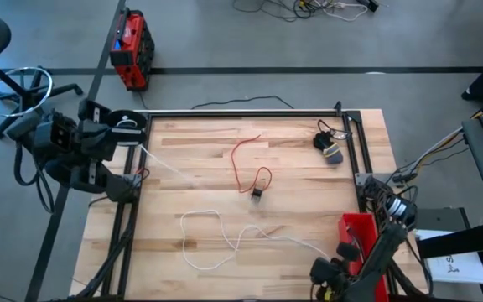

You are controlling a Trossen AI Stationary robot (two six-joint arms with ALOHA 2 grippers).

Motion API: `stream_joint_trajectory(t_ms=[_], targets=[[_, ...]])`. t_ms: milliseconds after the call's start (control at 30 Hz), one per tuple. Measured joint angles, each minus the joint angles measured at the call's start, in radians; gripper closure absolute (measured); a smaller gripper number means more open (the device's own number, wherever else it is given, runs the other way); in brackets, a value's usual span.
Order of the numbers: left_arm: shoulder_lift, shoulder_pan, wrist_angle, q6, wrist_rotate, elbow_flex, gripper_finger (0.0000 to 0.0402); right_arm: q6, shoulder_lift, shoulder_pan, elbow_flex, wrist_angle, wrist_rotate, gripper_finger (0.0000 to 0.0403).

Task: Coil cords
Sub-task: Coil the white wire onto the spool

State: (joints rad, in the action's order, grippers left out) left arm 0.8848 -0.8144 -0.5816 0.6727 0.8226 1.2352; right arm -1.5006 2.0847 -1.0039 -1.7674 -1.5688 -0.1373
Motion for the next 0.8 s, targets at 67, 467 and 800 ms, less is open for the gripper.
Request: stream_joint_trajectory(t_ms=[67,467,800], targets=[[-0.001,0.000,-0.001,0.007,0.013,-0.005,0.0401,-0.011,-0.002,0.000,-0.023,0.000,-0.021,0.0363],[0.017,0.000,0.023,-0.040,0.032,-0.009,0.0401,0.083,-0.003,0.089,-0.124,0.122,-0.598,0.0184],[0.123,-0.001,0.053,-0.199,0.024,-0.016,0.0401,1.035,-0.002,0.357,-0.054,1.095,-0.911,0.0185]])
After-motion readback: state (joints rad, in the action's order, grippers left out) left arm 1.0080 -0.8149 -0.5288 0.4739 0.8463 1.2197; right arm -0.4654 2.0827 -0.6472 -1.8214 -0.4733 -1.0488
